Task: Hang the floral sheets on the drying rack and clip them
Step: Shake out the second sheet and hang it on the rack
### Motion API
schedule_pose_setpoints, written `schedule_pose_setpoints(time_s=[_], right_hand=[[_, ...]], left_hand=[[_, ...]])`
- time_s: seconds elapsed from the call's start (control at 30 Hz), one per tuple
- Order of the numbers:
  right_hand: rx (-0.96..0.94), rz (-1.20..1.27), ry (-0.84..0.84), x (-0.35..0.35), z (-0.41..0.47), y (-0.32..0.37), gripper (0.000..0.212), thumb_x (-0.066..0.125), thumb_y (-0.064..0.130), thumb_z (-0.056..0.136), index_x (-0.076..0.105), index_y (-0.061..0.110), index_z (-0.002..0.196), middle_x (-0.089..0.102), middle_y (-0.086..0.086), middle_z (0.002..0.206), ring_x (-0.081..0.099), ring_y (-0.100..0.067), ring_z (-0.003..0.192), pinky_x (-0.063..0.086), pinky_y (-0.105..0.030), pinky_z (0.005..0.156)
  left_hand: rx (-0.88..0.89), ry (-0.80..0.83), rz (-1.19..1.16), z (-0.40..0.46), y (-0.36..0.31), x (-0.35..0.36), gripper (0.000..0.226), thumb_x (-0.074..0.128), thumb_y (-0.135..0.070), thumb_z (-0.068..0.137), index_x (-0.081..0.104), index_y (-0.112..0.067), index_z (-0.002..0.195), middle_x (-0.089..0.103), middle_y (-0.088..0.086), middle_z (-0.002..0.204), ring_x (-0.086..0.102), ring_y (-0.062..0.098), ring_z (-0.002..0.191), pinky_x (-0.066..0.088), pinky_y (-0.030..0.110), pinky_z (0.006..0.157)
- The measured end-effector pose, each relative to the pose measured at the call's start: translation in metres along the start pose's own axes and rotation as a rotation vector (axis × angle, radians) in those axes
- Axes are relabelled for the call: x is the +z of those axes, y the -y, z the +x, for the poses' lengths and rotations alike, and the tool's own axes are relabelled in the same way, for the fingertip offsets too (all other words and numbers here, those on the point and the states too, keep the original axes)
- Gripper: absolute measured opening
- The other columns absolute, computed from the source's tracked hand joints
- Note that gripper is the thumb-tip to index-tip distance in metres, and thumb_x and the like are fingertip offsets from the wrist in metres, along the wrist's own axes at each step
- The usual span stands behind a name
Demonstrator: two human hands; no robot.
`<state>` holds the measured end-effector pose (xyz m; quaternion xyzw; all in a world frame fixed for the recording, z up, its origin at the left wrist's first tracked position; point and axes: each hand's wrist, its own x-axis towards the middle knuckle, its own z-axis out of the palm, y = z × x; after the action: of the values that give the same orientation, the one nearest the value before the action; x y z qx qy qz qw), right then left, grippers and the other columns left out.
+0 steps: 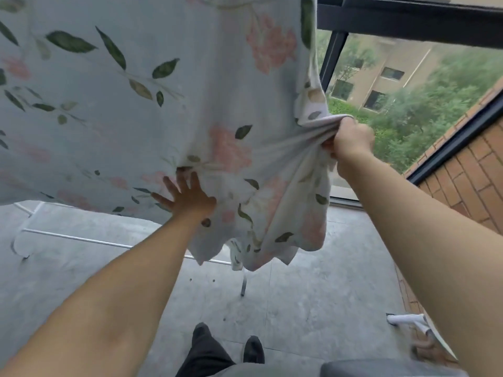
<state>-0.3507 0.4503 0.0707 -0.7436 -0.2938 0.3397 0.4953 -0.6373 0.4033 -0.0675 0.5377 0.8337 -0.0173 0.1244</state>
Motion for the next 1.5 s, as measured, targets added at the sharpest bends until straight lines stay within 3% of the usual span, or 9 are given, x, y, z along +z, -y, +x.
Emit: schedule_pose_setpoints(time_s=[0.07,0.17,0.33,0.47,0.53,0.67,1.07,1.4,1.5], right_hand=[[0.157,0.081,-0.198,-0.009,0.023,-0.004,0.047,0.038,0.039,0.085,0.063,0.010,0.113,0.066,-0.014,0.118,0.064,-0.029,0.103,0.051,-0.042,0.092],[0.216,-0.046,-0.128,0.006,0.002,-0.011,0.048,0.035,0.032,0.099,0.047,0.003,0.136,0.050,-0.013,0.139,0.049,-0.028,0.126,0.038,-0.032,0.101],[0.097,-0.322,0.424,0.077,-0.076,-0.041,0.034,0.040,0.026,0.098,0.057,0.005,0.119,0.056,-0.011,0.098,0.057,-0.026,0.100,0.038,-0.023,0.056],[0.115,-0.466,0.665,0.128,-0.119,-0.058,0.035,0.044,0.024,0.096,0.051,0.005,0.124,0.046,-0.008,0.101,0.043,-0.021,0.089,0.040,-0.031,0.077],[0.127,-0.565,0.726,0.156,-0.146,-0.058,0.015,0.042,0.023,0.096,0.047,0.009,0.097,0.041,-0.006,0.081,0.039,-0.019,0.070,0.037,-0.027,0.064],[0.002,-0.726,0.792,0.209,-0.179,-0.058,0.029,0.043,0.023,0.092,0.034,0.013,0.067,0.029,-0.003,0.060,0.026,-0.017,0.049,0.021,-0.025,0.049],[-0.337,-0.786,1.113,0.440,-0.378,0.009,0.002,0.043,0.014,0.087,0.045,0.012,0.088,0.049,-0.010,0.081,0.044,-0.020,0.065,0.032,-0.028,0.062],[-0.784,-0.693,1.173,0.610,-0.503,0.133,0.028,0.047,0.014,0.082,0.033,0.018,0.058,0.034,0.000,0.051,0.031,-0.018,0.047,0.020,-0.027,0.050],[-0.883,-0.687,1.184,0.660,-0.523,0.164,0.020,0.045,0.015,0.081,0.044,0.010,0.061,0.042,-0.009,0.053,0.043,-0.022,0.048,0.042,-0.034,0.046]], left_hand=[[-0.012,-0.032,0.002,0.013,0.023,-0.015,0.080,0.042,-0.055,0.089,0.000,-0.034,0.154,-0.014,0.000,0.162,-0.015,0.035,0.147,-0.007,0.068,0.111],[0.125,0.059,-0.002,0.014,0.030,-0.029,0.072,0.043,-0.047,0.093,0.008,-0.032,0.154,-0.002,-0.001,0.163,-0.001,0.032,0.149,0.000,0.061,0.116],[0.322,0.172,-0.041,-0.005,0.046,-0.028,0.062,0.045,-0.046,0.092,0.025,-0.032,0.149,0.019,-0.001,0.160,0.021,0.031,0.145,0.012,0.055,0.117],[0.261,0.255,-0.123,-0.004,0.092,-0.042,0.057,0.046,-0.046,0.091,0.038,-0.031,0.145,0.033,-0.001,0.155,0.035,0.028,0.139,0.024,0.048,0.116],[0.185,0.268,-0.157,0.005,0.132,-0.051,0.055,0.046,-0.045,0.092,0.039,-0.030,0.144,0.034,0.001,0.154,0.037,0.028,0.138,0.029,0.045,0.114],[0.067,0.205,-0.164,0.024,0.206,-0.069,0.054,0.045,-0.042,0.095,0.037,-0.026,0.146,0.034,0.004,0.153,0.038,0.029,0.137,0.031,0.043,0.113],[-0.096,0.035,-0.219,0.085,0.454,-0.167,0.052,0.044,-0.039,0.096,0.039,-0.020,0.144,0.040,0.007,0.148,0.042,0.030,0.132,0.032,0.043,0.111],[-0.175,-0.180,-0.327,0.161,0.608,-0.300,0.046,0.042,-0.039,0.090,0.049,-0.020,0.131,0.051,0.011,0.137,0.050,0.034,0.120,0.042,0.045,0.102],[-0.201,-0.225,-0.353,0.195,0.643,-0.329,0.051,0.041,-0.040,0.089,0.046,-0.020,0.136,0.048,0.012,0.140,0.048,0.036,0.124,0.039,0.049,0.105]])
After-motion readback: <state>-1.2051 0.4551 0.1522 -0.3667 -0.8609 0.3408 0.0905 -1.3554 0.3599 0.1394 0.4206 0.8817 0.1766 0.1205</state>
